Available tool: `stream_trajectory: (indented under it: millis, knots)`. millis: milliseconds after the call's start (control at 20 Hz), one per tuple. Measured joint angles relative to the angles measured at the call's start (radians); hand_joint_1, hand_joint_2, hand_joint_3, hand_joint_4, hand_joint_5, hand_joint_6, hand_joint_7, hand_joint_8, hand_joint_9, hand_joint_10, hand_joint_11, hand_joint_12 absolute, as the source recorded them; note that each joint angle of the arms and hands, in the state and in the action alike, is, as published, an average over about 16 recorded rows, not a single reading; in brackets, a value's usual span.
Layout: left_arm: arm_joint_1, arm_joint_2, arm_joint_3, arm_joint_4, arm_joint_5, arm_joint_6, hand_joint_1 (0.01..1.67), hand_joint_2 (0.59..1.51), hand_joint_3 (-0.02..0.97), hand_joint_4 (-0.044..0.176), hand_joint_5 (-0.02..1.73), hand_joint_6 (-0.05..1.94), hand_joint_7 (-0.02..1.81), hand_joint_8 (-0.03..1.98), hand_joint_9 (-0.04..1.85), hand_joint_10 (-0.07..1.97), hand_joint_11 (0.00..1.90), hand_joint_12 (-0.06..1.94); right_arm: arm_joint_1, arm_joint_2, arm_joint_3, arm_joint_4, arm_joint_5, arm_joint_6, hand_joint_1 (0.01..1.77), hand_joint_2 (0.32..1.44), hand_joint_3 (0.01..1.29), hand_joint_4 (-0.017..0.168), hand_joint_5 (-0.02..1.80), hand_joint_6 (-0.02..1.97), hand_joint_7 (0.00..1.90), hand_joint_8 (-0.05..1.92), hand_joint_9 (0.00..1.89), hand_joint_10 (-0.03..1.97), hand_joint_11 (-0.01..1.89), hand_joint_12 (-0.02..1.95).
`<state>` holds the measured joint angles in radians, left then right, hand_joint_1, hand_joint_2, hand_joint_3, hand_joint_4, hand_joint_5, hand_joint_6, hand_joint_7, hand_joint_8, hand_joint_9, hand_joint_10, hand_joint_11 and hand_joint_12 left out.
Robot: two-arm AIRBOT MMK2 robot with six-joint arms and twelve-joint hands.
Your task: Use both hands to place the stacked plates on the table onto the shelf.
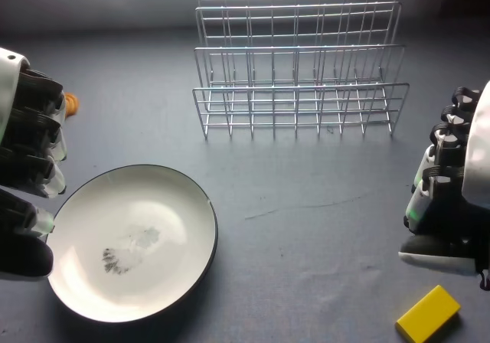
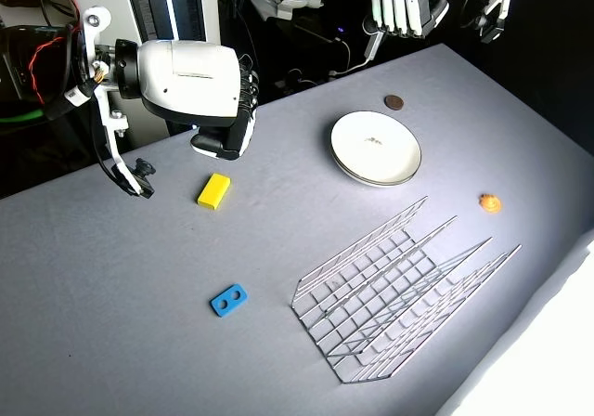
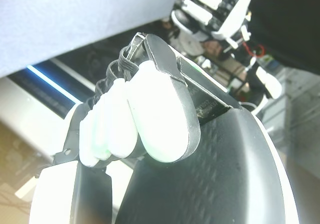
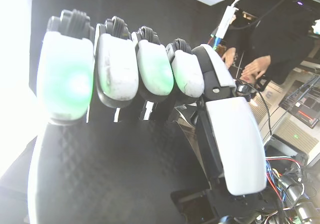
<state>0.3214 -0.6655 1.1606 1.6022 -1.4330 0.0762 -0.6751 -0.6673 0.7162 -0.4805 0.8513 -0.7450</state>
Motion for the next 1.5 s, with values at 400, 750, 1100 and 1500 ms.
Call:
stream_trajectory:
  millis: [400, 750, 1100, 1500]
  knots:
    - [0.000, 0.000, -0.001, -0.005, -0.003, 0.009, 0.14, 1.107, 0.052, 0.031, 0.49, 0.55, 0.48, 0.52, 0.53, 0.52, 0.61, 0.54, -0.001, 0.000, 0.000, -0.001, -0.001, -0.005, 0.17, 1.23, 0.04, 0.027, 0.45, 0.61, 0.47, 0.59, 0.50, 0.60, 0.56, 0.56]
    - [0.009, -0.001, -0.010, -0.001, -0.013, 0.020, 0.02, 1.049, 0.046, 0.001, 0.03, 0.00, 0.02, 0.00, 0.02, 0.00, 0.03, -0.01, 0.004, 0.000, 0.005, -0.005, -0.008, 0.014, 0.14, 1.21, 0.03, 0.000, 0.02, 0.02, 0.02, 0.01, 0.02, 0.01, 0.03, 0.00]
    - [0.007, -0.002, -0.019, 0.026, -0.018, 0.008, 0.02, 1.050, 0.048, -0.003, 0.02, -0.01, 0.02, -0.01, 0.02, 0.00, 0.02, -0.01, 0.048, 0.000, 0.023, -0.067, -0.061, 0.121, 0.36, 1.18, 0.03, -0.003, 0.02, 0.02, 0.02, 0.01, 0.02, 0.01, 0.02, -0.01]
    - [-0.022, -0.004, -0.029, 0.096, -0.011, -0.032, 0.02, 1.052, 0.040, -0.003, 0.02, -0.01, 0.02, -0.01, 0.02, 0.00, 0.02, -0.01, 0.116, -0.004, 0.040, -0.148, -0.168, 0.244, 0.85, 1.06, 0.03, -0.003, 0.02, 0.02, 0.02, 0.01, 0.02, 0.01, 0.02, 0.08]
